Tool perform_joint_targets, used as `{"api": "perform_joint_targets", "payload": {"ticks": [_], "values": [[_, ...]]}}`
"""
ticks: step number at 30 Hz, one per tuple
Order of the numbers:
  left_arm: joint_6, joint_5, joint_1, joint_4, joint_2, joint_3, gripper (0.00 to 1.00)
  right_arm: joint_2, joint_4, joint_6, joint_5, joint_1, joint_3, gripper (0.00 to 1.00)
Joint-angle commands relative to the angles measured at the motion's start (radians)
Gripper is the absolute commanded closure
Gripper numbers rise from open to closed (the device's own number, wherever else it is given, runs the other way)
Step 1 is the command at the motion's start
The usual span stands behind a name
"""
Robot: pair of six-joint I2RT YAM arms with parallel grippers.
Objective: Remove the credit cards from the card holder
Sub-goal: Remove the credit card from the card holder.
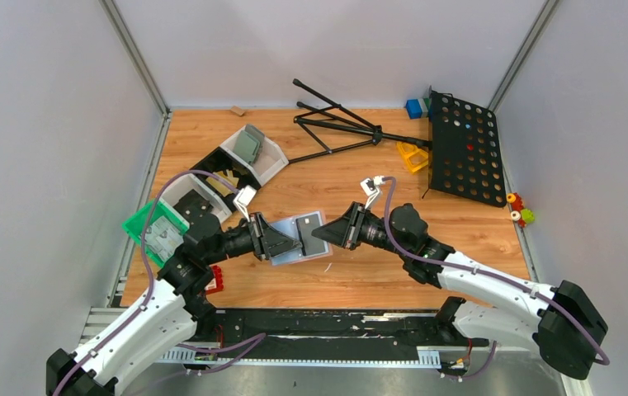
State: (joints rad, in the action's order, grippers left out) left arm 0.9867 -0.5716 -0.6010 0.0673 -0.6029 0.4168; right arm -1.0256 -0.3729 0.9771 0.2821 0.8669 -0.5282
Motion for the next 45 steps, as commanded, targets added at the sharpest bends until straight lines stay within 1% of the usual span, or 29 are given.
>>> {"api": "perform_joint_targets", "payload": {"ticks": [1,3,4,5,8,11,16,19,20,22,23,28,29,30,31,32,34,36,38,45], "values": [[-0.001,-0.003,-0.005,0.019,-0.007,0.004,0.65,0.003,-0.142,0.051,0.054,0.000,-0.001,1.00],[-0.015,0.014,-0.004,-0.024,-0.006,0.009,0.62,0.008,-0.141,0.055,0.053,0.000,-0.002,1.00],[-0.013,0.015,-0.005,-0.016,-0.005,0.006,0.62,0.010,-0.141,0.059,0.054,0.000,-0.001,1.00],[0.003,0.007,-0.004,0.009,-0.005,-0.004,0.62,0.010,-0.147,0.066,0.059,0.000,0.000,1.00],[0.095,-0.031,-0.005,0.156,-0.011,-0.052,0.65,-0.004,-0.195,0.095,0.086,0.000,0.010,1.00],[0.143,-0.062,-0.004,0.260,-0.027,-0.068,0.72,-0.023,-0.243,0.123,0.103,0.000,0.021,1.00],[0.168,-0.074,-0.005,0.309,-0.023,-0.073,0.82,-0.062,-0.321,0.165,0.130,0.000,0.040,1.00],[0.213,-0.061,-0.004,0.378,-0.005,-0.100,0.88,-0.072,-0.341,0.177,0.141,0.000,0.045,1.00],[0.224,-0.057,-0.004,0.398,0.000,-0.111,0.91,-0.073,-0.345,0.181,0.143,0.000,0.046,1.00],[0.215,-0.053,-0.005,0.389,0.011,-0.113,1.00,-0.066,-0.343,0.180,0.137,0.000,0.051,1.00],[0.201,-0.052,-0.005,0.362,0.016,-0.105,1.00,-0.058,-0.336,0.178,0.129,0.000,0.054,0.99],[0.144,-0.027,-0.003,0.226,0.058,-0.083,1.00,-0.004,-0.283,0.165,0.092,-0.001,0.062,0.75],[0.143,-0.026,-0.003,0.217,0.061,-0.081,1.00,0.003,-0.286,0.164,0.089,-0.002,0.066,0.72],[0.142,-0.027,-0.004,0.214,0.061,-0.082,1.00,0.011,-0.287,0.165,0.086,-0.002,0.069,0.70],[0.146,-0.029,-0.003,0.214,0.058,-0.084,1.00,0.017,-0.287,0.169,0.081,-0.003,0.070,0.71],[0.149,-0.032,-0.003,0.218,0.054,-0.086,1.00,0.024,-0.287,0.171,0.078,-0.004,0.073,0.74],[0.160,-0.033,-0.003,0.230,0.049,-0.093,1.00,0.033,-0.280,0.179,0.073,-0.006,0.076,0.83],[0.177,-0.034,-0.003,0.262,0.048,-0.105,1.00,0.035,-0.271,0.183,0.076,-0.009,0.074,0.90],[0.176,-0.034,-0.003,0.261,0.049,-0.104,1.00,0.038,-0.256,0.189,0.080,-0.014,0.073,1.00],[0.161,-0.021,-0.003,0.233,0.070,-0.108,1.00,0.066,-0.265,0.222,0.086,-0.053,0.104,1.00]]}}
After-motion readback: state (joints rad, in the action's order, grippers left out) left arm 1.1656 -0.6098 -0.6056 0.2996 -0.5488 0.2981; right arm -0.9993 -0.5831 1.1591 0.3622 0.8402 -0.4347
